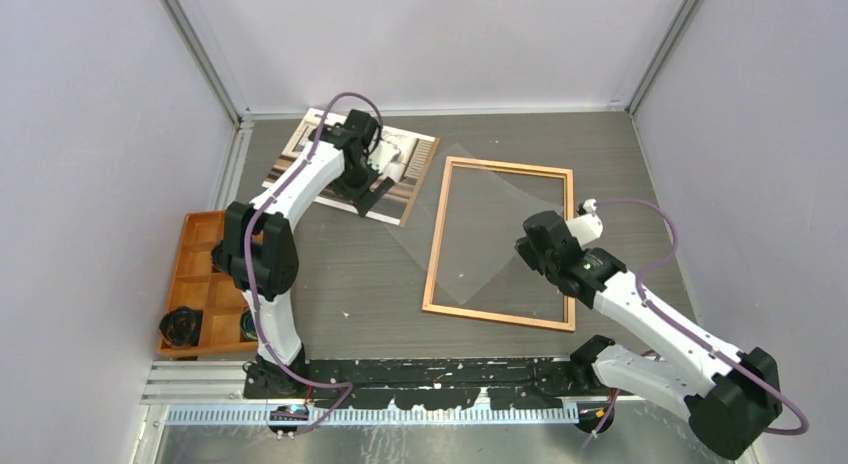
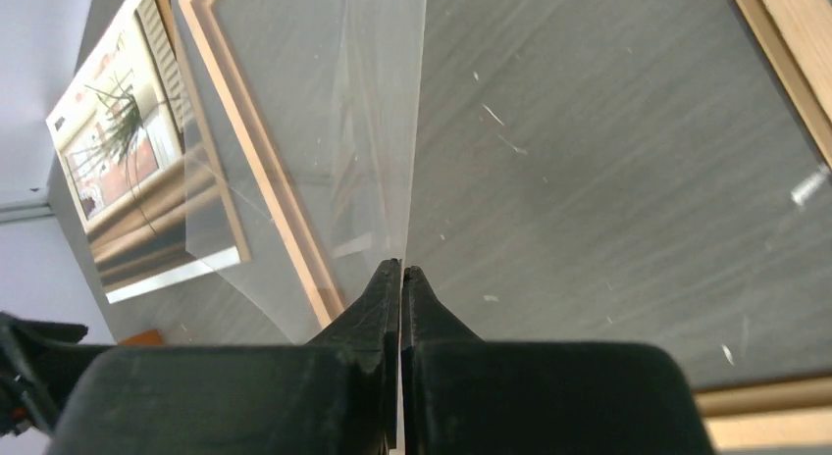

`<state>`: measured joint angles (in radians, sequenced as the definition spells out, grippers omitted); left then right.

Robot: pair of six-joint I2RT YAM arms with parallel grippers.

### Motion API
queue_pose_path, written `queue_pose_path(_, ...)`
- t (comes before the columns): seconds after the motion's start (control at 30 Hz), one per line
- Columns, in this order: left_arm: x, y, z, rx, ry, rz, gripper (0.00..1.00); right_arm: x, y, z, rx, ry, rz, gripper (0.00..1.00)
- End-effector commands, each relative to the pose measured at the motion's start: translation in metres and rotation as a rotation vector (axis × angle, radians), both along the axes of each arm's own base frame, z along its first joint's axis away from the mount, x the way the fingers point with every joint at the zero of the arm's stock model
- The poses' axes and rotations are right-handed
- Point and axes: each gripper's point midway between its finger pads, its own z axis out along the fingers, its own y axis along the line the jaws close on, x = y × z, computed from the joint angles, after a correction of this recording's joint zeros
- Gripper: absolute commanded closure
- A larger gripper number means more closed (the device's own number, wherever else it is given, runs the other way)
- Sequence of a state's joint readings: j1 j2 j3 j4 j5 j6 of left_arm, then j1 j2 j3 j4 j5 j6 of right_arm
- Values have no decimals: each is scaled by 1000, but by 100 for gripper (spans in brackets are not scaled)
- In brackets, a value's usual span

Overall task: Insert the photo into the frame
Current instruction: Place the photo frame item at the center of the board.

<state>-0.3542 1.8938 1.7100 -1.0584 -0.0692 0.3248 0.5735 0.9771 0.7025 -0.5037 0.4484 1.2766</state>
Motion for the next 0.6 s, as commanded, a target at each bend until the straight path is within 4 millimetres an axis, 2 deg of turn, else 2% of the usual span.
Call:
queue_pose_path(0.0, 0, -3, 7, 40, -75, -30, 17, -30, -28, -4, -65, 38, -136, 98)
queue_pose_path(0.03, -3, -1, 1, 53, -66, -35, 18, -36, -21, -12, -65, 86, -97, 86)
queue_pose_path(0.07, -2, 0, -1, 61, -71, -36, 18, -44, -11, -21, -63, 144, -48, 80)
queue_pose_path(0.1, -2, 3, -6, 76, -68, -37, 18, -52, -2, -31, -68, 201, 4, 67)
queue_pose_path(0.17, -1, 8, -13, 108, -68, -37, 18, -71, 13, -47, -84, 306, 99, 48)
queue_pose_path(0.23, 0, 13, -21, 141, -68, -40, 18, -88, 20, -57, -117, 386, 174, 37)
queue_pose_path(0.3, 2, 18, -29, 173, -68, -39, 18, -98, 19, -56, -152, 427, 217, 28)
queue_pose_path(0.37, 2, 21, -37, 196, -66, -40, 18, -98, 17, -41, -178, 400, 268, 24)
queue_pose_path(0.43, 1, 22, -42, 202, -60, -40, 18, -88, 20, -18, -191, 314, 319, 18)
queue_pose_path(0.5, 1, 22, -48, 203, -53, -37, 18, -68, 26, 9, -209, 189, 383, 10)
queue_pose_path(0.57, 0, 21, -52, 199, -40, -33, 18, -39, 31, 38, -242, 86, 427, 1)
